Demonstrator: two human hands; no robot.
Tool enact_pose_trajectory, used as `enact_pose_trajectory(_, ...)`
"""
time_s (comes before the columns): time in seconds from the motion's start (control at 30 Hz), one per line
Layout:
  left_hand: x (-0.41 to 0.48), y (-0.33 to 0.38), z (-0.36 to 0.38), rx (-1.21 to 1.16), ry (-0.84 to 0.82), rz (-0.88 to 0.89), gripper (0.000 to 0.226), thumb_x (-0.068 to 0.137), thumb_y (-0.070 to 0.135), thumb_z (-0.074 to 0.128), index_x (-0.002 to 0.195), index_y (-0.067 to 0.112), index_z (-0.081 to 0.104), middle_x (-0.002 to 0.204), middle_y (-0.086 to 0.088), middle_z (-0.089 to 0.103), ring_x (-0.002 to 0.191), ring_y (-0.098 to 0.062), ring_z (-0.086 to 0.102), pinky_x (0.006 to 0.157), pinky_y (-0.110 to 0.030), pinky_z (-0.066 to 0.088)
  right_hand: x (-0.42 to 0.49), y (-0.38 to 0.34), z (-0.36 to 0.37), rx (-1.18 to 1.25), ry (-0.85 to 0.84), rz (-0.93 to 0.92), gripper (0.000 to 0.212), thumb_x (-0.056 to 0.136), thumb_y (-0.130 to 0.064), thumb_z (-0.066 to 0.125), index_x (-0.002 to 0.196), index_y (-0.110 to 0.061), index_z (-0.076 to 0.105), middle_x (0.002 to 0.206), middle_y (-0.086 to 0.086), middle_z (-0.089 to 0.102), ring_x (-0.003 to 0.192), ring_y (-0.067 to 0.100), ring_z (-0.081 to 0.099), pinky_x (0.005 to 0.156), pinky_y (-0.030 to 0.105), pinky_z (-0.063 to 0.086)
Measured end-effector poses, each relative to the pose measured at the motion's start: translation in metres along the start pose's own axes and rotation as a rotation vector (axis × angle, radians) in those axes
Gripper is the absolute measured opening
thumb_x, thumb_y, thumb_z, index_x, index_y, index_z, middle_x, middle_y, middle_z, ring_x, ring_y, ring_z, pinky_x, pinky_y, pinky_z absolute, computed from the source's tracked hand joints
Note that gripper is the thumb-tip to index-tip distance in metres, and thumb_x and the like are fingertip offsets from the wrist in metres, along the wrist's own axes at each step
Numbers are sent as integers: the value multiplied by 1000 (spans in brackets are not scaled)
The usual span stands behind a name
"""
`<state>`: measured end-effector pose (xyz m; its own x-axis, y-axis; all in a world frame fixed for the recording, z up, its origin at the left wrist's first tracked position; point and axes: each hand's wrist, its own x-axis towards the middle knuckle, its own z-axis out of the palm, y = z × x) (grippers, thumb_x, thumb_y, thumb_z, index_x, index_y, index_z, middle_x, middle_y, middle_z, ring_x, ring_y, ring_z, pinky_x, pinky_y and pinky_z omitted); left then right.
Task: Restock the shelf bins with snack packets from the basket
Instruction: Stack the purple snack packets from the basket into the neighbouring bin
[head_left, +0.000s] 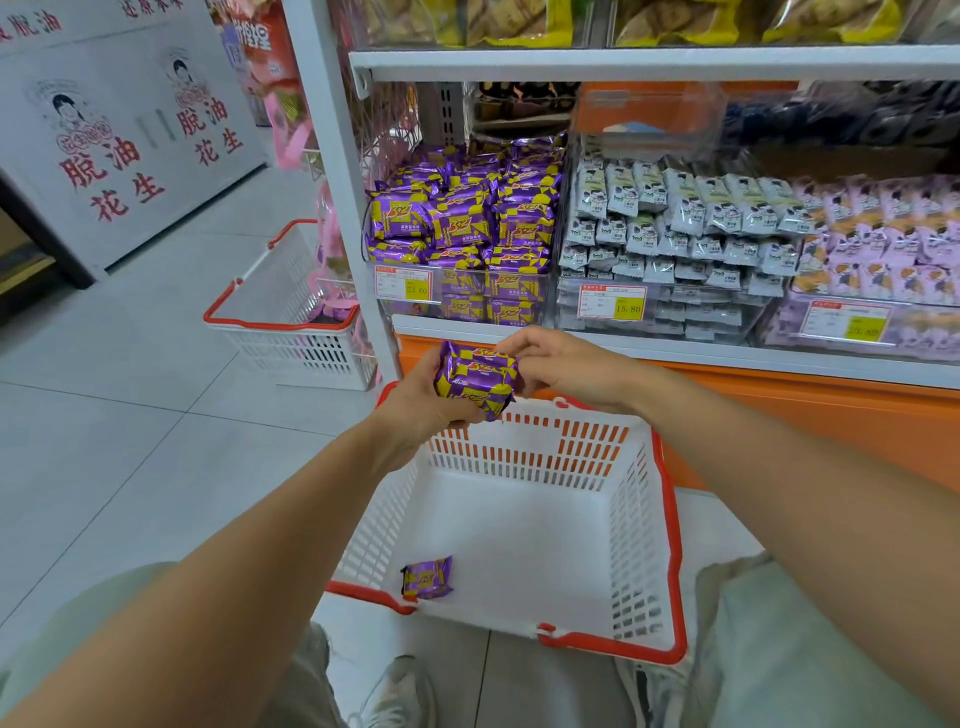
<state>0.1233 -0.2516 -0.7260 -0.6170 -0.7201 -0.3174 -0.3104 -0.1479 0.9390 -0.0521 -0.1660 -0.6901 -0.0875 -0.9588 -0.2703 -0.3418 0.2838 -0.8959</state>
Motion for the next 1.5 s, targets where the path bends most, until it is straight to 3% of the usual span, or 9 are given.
enact_pose_trajectory(0.17, 1, 0, 4, -36, -7, -3, 83, 66, -1, 83, 135, 21, 41, 120, -14, 64, 106, -32, 65, 84, -41, 57, -5, 2, 1, -116, -52, -70, 62, 82, -8, 75, 133, -20, 41, 129, 4, 53, 91, 11, 60, 68, 14, 48)
enact_pose_trajectory(0.33, 1, 4, 11, -107, -87, 25, 75, 75, 2, 79, 137, 15, 39, 122, -16, 64, 110, -35, 63, 87, -39, 54, -6, 1, -3, -141, 14, -118, 58, 83, -11, 75, 131, -22, 44, 121, 9, 58, 84, 9, 61, 51, 6, 40)
enact_pose_trajectory(0.53, 0, 14, 12, -42, -119, 82, 59, 86, 10, 71, 136, 15, 39, 118, -18, 63, 90, -22, 63, 85, -39, 55, -10, -3, -9, -176, 66, -133, 51, 84, -18, 69, 125, -34, 43, 112, 6, 62, 77, 17, 58, 71, 48, 52)
enact_pose_trajectory(0.8, 1, 23, 8, 2, -68, 103, 44, 82, 20, 76, 122, 17, 57, 98, -4, 75, 83, -20, 72, 61, -21, 52, -3, -3, -7, -196, 95, -94, 44, 80, -42, 57, 122, -41, 42, 104, 14, 62, 83, 24, 57, 78, 54, 51)
enact_pose_trajectory(0.93, 1, 31, 1, 47, -54, 151, 67, 65, 40, 84, 123, 16, 59, 104, -4, 73, 96, -24, 70, 85, -38, 52, 2, -2, -12, -103, 82, -86, 61, 77, -55, 66, 130, -37, 43, 123, 4, 56, 108, 17, 60, 100, 40, 47)
enact_pose_trajectory(1.07, 5, 39, -9, 48, -100, 178, 68, 63, 39, 86, 122, 17, 61, 110, -9, 72, 107, -33, 66, 99, -51, 49, 8, -6, -22, -73, 76, -136, 55, 82, -38, 74, 131, -33, 47, 133, -4, 49, 124, 14, 51, 107, 37, 42)
enact_pose_trajectory(1.2, 11, 55, -13, 51, -141, 221, 55, 77, 20, 78, 128, 14, 57, 110, -7, 72, 97, -21, 70, 81, -32, 55, 16, -17, -30, -130, 123, -167, 66, 70, -46, 78, 128, -36, 49, 136, -4, 49, 123, 13, 51, 106, 41, 42)
enact_pose_trajectory(1.37, 29, 77, -19, 31, -176, 238, 64, 73, 16, 81, 130, 11, 54, 119, -10, 68, 111, -28, 65, 98, -43, 50, 27, -37, -43, -241, 202, -247, 55, 79, -30, 79, 127, -27, 53, 124, -3, 56, 107, 18, 60, 92, 34, 51)
enact_pose_trajectory(1.5, 49, 99, -29, 214, 36, 338, 72, 78, 19, 81, 139, 17, 43, 135, 6, 49, 126, -10, 46, 102, -28, 39, 38, -58, -68, -416, 395, -326, 60, 78, -28, 78, 130, -21, 50, 123, -1, 57, 94, 17, 60, 81, 33, 50)
